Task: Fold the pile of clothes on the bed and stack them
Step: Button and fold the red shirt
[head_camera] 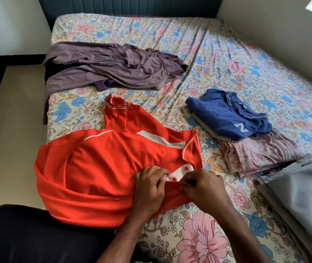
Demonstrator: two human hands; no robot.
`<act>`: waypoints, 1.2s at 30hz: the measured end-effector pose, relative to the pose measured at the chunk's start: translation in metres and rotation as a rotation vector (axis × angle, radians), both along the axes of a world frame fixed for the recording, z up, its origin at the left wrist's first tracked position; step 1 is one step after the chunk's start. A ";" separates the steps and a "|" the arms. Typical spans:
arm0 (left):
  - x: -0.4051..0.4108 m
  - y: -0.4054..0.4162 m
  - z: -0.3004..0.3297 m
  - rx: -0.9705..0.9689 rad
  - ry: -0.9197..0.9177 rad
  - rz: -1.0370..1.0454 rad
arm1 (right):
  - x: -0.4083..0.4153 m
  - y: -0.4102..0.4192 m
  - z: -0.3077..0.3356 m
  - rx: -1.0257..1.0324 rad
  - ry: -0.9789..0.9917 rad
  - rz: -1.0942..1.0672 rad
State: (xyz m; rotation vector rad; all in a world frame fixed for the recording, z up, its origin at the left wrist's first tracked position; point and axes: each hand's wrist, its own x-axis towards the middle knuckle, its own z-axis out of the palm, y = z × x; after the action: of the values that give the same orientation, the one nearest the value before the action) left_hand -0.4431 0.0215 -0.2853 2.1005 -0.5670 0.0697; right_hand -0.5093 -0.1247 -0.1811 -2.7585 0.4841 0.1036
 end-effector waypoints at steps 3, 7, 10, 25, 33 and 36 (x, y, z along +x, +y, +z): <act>0.000 -0.004 0.000 0.051 -0.010 0.023 | -0.003 0.006 0.005 -0.024 -0.064 0.059; 0.006 -0.004 0.000 0.077 0.027 0.009 | 0.002 0.013 -0.014 0.150 -0.171 0.012; 0.009 -0.004 0.003 0.170 0.030 -0.042 | 0.001 0.014 -0.031 0.143 -0.155 -0.018; 0.000 -0.006 0.000 -0.034 -0.054 0.030 | 0.000 0.016 -0.047 0.069 -0.416 0.067; 0.004 -0.003 -0.003 -0.087 0.007 -0.007 | 0.001 0.015 -0.049 0.031 -0.435 0.097; 0.003 0.000 -0.002 -0.059 0.019 -0.053 | 0.004 0.016 -0.044 0.055 -0.397 0.090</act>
State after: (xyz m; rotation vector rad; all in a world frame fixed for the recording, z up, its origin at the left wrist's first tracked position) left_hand -0.4396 0.0220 -0.2873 2.0254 -0.6013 0.0358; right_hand -0.5051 -0.1087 -0.2246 -2.6502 0.2458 -0.3964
